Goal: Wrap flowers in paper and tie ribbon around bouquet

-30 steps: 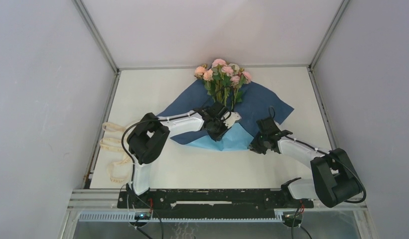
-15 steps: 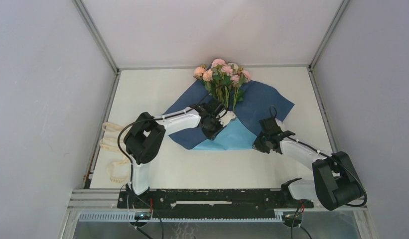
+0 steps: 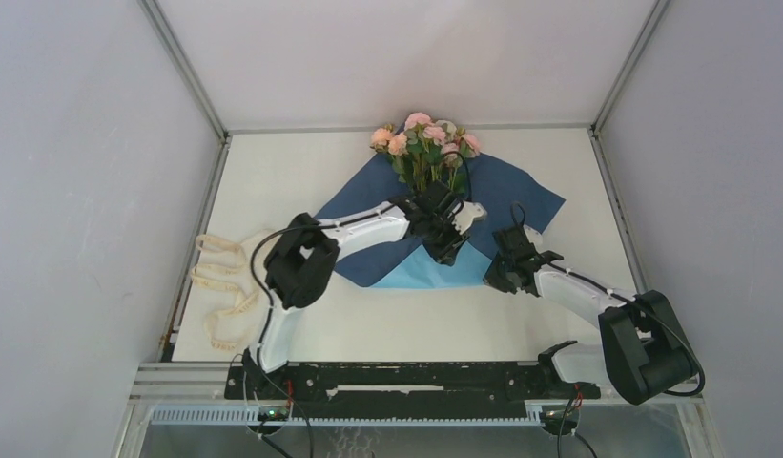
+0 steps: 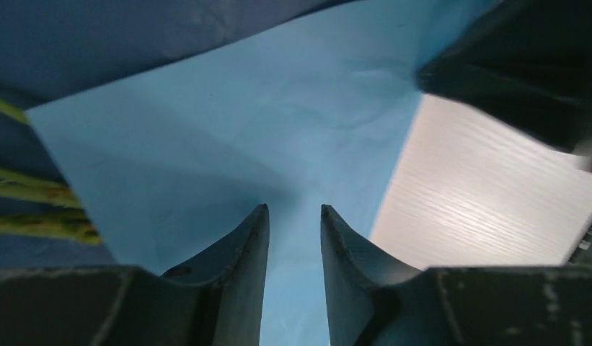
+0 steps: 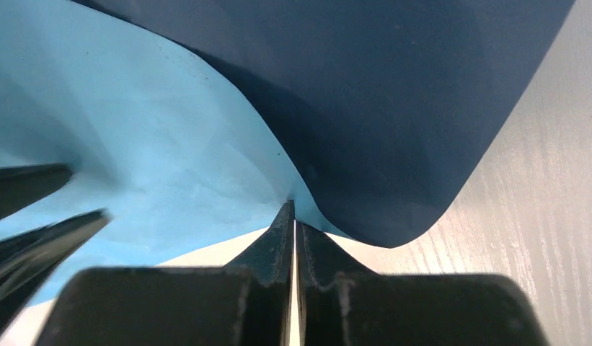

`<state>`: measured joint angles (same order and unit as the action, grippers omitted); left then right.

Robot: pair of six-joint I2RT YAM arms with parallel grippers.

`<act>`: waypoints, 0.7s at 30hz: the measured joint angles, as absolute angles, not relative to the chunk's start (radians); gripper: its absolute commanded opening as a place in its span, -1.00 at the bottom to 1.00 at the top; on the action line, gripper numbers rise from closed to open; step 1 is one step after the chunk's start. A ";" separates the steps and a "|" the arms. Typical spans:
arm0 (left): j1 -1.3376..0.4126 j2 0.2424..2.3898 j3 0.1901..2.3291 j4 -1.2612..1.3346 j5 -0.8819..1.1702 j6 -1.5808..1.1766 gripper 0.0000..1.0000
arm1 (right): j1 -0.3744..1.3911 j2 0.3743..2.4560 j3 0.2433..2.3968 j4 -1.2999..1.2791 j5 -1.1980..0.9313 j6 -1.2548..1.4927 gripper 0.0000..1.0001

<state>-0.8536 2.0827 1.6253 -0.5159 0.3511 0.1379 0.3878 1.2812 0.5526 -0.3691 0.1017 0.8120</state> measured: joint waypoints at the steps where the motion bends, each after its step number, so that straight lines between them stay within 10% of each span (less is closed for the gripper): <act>1: -0.852 2.115 1.625 -0.502 0.346 0.130 -0.24 | 0.388 1.281 0.553 -0.370 0.101 0.812 -0.43; 4: -0.848 2.161 1.613 -0.462 0.346 0.114 -0.24 | 0.388 1.279 0.554 -0.376 0.102 0.826 0.09; 12: -0.845 2.159 1.570 -0.397 0.334 0.099 -0.24 | 0.377 1.267 0.572 -0.395 0.126 0.892 0.59; 17: -0.845 2.159 1.570 -0.396 0.334 0.094 -0.24 | 0.348 1.279 0.582 -0.401 0.132 0.943 0.47; 21: -0.845 2.159 1.570 -0.396 0.334 0.093 -0.24 | 0.341 1.308 0.592 -0.384 0.137 0.952 -0.13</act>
<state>-0.8448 2.1586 1.5700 -0.3962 0.3344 0.0933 0.3408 1.3079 0.5922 -0.3836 0.1371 0.9524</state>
